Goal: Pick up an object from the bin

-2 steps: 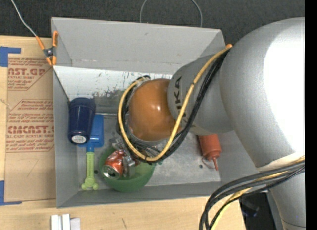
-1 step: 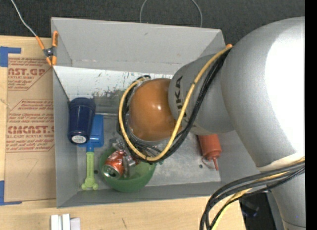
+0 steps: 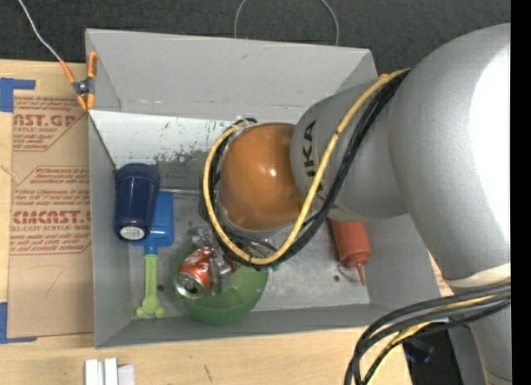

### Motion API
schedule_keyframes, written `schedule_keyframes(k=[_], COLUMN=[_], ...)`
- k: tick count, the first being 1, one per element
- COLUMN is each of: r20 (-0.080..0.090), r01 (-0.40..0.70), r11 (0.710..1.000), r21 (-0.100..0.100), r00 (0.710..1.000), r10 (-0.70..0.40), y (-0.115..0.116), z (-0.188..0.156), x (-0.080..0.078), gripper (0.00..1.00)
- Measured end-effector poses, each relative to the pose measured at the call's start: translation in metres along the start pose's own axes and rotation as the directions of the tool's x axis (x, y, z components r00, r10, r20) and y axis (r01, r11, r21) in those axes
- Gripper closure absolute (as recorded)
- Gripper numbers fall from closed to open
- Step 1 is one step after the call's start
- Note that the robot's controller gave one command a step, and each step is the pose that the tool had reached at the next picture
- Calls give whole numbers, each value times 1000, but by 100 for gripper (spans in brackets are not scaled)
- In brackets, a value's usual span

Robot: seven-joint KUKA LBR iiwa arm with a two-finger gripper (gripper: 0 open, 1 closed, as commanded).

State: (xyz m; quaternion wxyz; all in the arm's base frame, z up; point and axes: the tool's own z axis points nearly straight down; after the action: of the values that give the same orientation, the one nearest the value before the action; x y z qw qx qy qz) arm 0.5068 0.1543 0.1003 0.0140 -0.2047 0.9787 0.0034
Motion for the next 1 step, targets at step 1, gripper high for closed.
schedule_keyframes(k=[1], r20=[0], r01=[1], r11=[1000], r21=[0], r00=[1000], r10=[-1], y=[1], z=[-19], x=[-1], gripper=[100])
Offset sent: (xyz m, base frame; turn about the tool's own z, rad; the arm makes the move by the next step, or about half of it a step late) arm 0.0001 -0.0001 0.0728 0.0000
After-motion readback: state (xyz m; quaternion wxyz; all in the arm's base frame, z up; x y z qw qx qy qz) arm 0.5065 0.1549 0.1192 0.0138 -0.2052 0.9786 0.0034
